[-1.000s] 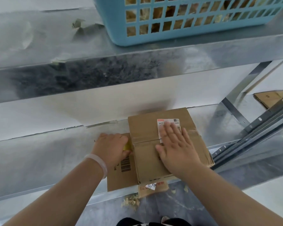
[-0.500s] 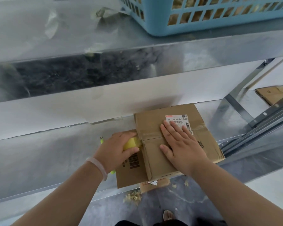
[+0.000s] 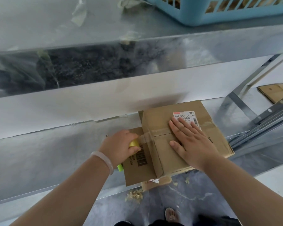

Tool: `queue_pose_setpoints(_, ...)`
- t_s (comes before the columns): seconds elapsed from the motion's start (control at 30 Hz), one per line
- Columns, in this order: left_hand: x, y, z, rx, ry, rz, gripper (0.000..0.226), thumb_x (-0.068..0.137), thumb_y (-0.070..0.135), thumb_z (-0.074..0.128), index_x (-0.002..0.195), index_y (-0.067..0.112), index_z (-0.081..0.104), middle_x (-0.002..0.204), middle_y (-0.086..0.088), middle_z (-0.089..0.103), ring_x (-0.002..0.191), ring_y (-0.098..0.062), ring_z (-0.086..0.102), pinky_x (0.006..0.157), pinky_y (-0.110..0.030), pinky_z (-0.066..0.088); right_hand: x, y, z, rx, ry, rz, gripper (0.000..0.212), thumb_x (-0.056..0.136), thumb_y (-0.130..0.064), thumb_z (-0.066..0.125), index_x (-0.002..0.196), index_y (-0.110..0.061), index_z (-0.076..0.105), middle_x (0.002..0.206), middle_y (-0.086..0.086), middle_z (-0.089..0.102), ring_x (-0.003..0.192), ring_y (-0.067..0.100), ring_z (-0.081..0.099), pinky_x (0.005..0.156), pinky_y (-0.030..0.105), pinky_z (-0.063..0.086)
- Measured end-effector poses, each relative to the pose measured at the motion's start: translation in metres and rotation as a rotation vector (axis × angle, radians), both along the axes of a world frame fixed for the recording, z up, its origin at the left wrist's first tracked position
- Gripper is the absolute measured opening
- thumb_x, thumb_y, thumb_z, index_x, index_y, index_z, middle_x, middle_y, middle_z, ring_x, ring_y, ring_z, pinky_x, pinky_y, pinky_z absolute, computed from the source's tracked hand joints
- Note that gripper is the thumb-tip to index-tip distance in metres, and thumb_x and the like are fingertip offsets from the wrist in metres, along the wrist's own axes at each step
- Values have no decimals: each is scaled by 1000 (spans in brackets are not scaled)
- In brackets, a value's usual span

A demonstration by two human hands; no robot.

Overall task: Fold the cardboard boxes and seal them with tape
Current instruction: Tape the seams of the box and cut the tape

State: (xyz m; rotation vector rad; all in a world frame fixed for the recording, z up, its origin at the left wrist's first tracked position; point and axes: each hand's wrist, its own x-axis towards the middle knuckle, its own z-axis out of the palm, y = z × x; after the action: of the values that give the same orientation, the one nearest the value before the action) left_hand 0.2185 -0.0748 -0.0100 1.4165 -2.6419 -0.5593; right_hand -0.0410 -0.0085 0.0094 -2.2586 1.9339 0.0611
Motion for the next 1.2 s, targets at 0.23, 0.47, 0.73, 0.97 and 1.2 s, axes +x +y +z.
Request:
queue_pose_setpoints(0.23, 4, 2, -1, 59, 150, 20, 58, 90, 54, 52, 141, 29, 40, 122, 5, 57, 112, -13, 54, 94, -30, 44, 0, 0, -1, -3, 20, -7, 84, 73, -73, -28, 148, -36, -19, 158, -18, -20, 143, 0, -24, 119, 30, -14)
queue_pose_setpoints(0.47, 2, 7, -9, 1, 276, 69, 41, 91, 52, 50, 121, 26, 61, 116, 12, 56, 103, -4, 53, 91, -28, 47, 0, 0, -1, -2, 15, -15, 87, 75, -75, -25, 151, -35, -11, 159, -18, -15, 144, 0, -21, 119, 28, -14)
queue_pose_setpoints(0.73, -13, 3, -8, -6, 155, 29, 44, 91, 54, 49, 123, 26, 63, 114, 10, 61, 105, -10, 55, 90, -32, 49, 0, 0, 1, -2, 17, -18, 87, 75, -76, -24, 151, -35, -11, 158, -18, -15, 144, -1, -21, 119, 28, -14)
queue_pose_setpoints(0.97, -28, -4, -6, -22, 113, -27, 33, 93, 39, 46, 88, 23, 74, 90, 10, 62, 84, -12, 57, 75, -38, 52, -2, 1, -1, -92, 54, -20, 82, 85, -74, -12, 154, -34, 5, 163, -8, -5, 150, 11, -9, 121, 36, -5)
queue_pose_setpoints(1.2, -37, -21, 10, 52, -21, -92, 36, 95, 38, 46, 82, 17, 73, 83, 2, 63, 76, -17, 58, 70, -35, 50, 31, 19, 7, -530, -42, -102, 43, 90, -38, 49, 128, -17, 54, 128, 8, 57, 119, 29, 52, 104, 43, 40)
